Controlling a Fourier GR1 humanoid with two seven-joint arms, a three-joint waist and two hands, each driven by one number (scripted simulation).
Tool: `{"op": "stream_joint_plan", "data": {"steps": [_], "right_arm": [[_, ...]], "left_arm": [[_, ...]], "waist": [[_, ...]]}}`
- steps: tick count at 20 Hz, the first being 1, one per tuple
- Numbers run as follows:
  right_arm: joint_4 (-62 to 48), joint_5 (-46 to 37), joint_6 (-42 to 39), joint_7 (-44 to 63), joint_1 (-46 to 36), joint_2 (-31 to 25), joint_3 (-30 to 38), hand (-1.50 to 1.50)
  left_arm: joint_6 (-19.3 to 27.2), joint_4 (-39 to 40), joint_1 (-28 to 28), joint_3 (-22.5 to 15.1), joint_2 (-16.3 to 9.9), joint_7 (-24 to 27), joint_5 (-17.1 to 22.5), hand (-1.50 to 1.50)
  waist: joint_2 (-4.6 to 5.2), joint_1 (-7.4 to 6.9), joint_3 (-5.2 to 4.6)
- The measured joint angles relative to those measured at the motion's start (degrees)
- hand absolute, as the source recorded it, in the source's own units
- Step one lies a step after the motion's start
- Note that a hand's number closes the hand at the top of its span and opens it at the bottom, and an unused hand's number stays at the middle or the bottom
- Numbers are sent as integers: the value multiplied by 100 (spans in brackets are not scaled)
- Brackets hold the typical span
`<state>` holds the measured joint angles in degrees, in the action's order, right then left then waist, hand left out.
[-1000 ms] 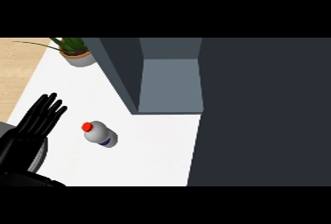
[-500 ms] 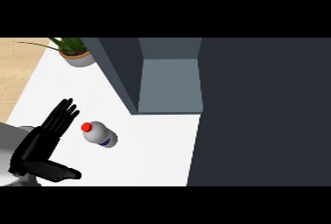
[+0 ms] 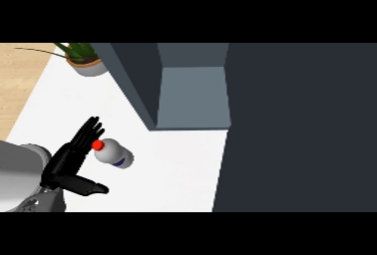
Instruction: Pick up the bottled water, place it into the cabinet and close the cabinet
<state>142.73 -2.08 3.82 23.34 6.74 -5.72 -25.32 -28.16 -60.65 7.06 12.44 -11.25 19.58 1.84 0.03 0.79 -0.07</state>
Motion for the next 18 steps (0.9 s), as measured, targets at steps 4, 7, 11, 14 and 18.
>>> {"op": "stream_joint_plan", "data": {"steps": [4,7,11,14,18], "right_arm": [[16,-8,71,104,-105,-45,2,-150],[4,-20,92,-41,17,-83,-103,-150],[-13,-21,116,-141,59,-128,-63,-150],[-14,-19,108,-165,59,-185,-57,-150],[-9,-4,88,-147,14,-266,58,-150]], "left_arm": [[60,849,307,20,-10,581,-196,-150],[57,1489,496,42,-64,1110,-331,-150],[186,2312,876,69,-103,1678,-506,-150],[361,2903,1234,131,-101,1959,-567,-150],[466,3404,1438,208,-116,2275,-555,-150]], "waist": [[0,3,-1],[1,9,-1],[6,15,-1],[11,34,-4],[15,32,-4]]}}
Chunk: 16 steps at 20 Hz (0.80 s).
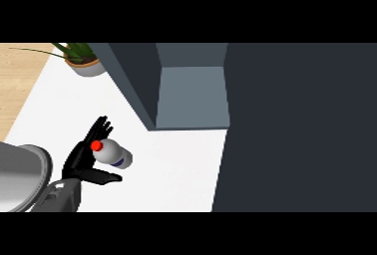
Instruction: Pick up the bottled water, place it into the cabinet and close the cabinet
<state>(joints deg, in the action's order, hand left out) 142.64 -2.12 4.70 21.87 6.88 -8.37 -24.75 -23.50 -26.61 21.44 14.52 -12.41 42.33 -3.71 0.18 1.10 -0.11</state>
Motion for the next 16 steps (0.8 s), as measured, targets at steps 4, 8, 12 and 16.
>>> {"op": "stream_joint_plan", "data": {"steps": [4,8,12,16], "right_arm": [[6,4,12,-146,162,-25,-110,-150],[-4,-3,59,-252,234,-37,-225,-150],[-12,-4,117,-220,196,-60,-262,-150],[-30,-9,204,-110,7,-39,-285,-150]], "left_arm": [[143,261,192,32,126,192,39,150],[91,519,367,12,190,329,49,150],[45,570,487,-91,191,435,-6,150],[449,356,465,-452,234,901,-407,150]], "waist": [[-5,1,2],[-3,13,1],[-12,8,9],[-13,-1,4]]}}
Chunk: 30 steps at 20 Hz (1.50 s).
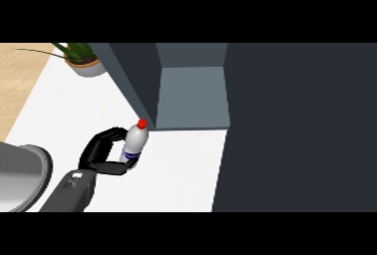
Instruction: Pick up the bottled water, place it into the cabinet and close the cabinet
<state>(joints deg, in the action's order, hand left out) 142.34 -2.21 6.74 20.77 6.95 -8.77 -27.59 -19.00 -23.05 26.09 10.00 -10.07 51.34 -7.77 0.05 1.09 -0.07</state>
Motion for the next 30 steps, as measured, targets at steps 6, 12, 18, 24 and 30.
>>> {"op": "stream_joint_plan", "data": {"steps": [6,12,18,24,30], "right_arm": [[28,-31,135,63,42,-55,-125,-150],[37,-40,207,-56,190,-170,-169,-150],[-2,-43,270,-127,189,-183,-205,-150],[12,-23,238,-356,394,-317,-158,-150],[40,-10,283,-318,401,-344,-152,-150]], "left_arm": [[623,-562,-107,-216,301,279,-181,150],[1527,-1023,-424,-158,787,356,179,150],[1949,-1819,-545,-964,954,-227,1214,150],[2516,-3124,-717,-1932,994,-1252,2110,150],[3502,-4080,-578,-2762,1003,-2129,2539,150]], "waist": [[-23,-49,3],[-34,-59,6],[-33,-69,6],[-41,-68,8],[-29,-59,7]]}}
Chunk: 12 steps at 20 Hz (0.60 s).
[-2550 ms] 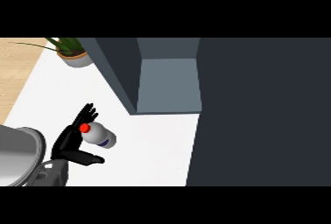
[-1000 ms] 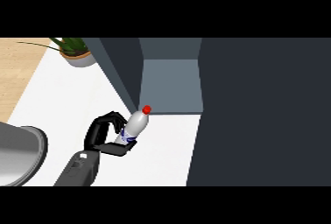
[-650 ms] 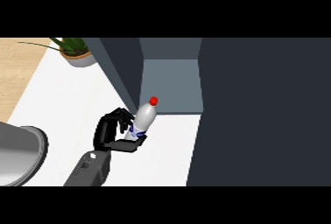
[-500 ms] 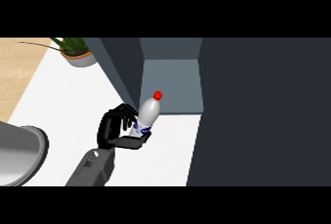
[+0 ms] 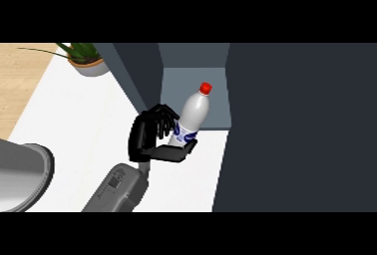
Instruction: Pick up the bottled water, place it into the cabinet and close the cabinet
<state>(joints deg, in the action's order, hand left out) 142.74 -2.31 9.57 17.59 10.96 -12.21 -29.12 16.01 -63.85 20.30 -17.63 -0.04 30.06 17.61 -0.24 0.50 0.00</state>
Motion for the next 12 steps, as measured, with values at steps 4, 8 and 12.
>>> {"op": "stream_joint_plan", "data": {"steps": [4,8,12], "right_arm": [[0,16,-28,-127,136,-31,-54,-150],[14,31,-81,-287,318,-144,-20,-150],[16,33,-23,-348,356,-122,-87,-150]], "left_arm": [[560,-27,356,-403,2,-186,258,150],[1102,52,947,-567,3,-643,342,150],[1163,671,1458,-350,3,-676,410,150]], "waist": [[11,31,-1],[13,59,0],[23,73,-1]]}}
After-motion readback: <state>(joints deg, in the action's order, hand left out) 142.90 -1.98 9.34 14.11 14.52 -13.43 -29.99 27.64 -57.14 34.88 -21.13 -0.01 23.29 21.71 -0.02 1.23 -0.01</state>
